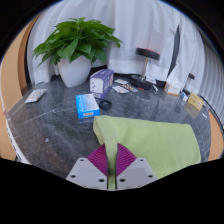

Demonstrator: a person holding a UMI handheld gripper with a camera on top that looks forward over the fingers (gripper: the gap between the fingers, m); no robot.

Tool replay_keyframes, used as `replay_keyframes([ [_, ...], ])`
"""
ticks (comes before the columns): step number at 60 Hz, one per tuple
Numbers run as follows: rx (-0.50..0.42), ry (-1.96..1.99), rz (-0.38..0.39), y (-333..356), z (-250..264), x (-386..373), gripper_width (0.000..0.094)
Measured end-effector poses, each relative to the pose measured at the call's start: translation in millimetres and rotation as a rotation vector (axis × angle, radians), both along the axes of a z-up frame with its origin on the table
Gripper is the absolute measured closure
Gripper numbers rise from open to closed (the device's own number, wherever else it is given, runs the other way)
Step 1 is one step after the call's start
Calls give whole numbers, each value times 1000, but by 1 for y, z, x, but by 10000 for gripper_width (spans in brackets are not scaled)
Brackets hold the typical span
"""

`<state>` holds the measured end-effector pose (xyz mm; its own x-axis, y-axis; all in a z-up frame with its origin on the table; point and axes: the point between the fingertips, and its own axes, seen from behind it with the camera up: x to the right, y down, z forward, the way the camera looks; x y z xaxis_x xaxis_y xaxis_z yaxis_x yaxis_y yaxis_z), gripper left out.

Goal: Fold towel

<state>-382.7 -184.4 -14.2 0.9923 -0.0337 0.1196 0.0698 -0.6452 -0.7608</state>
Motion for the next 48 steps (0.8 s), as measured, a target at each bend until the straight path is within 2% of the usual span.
replay_keyframes([
  [9,-25,65,44,-10,17,-10,884],
  [18,78,309,68,-16,112,-26,883],
  [24,136,413,50,-15,157,13,884],
  [29,138,401,11,-7,151,63,873],
  [34,79,353,-43,-3,111,120,832],
  [38,30,322,-80,-6,78,163,720],
  [39,18,314,-94,-6,71,170,672],
  [44,-35,229,-164,-16,55,220,299],
  [48,-14,144,-183,-23,67,252,173],
])
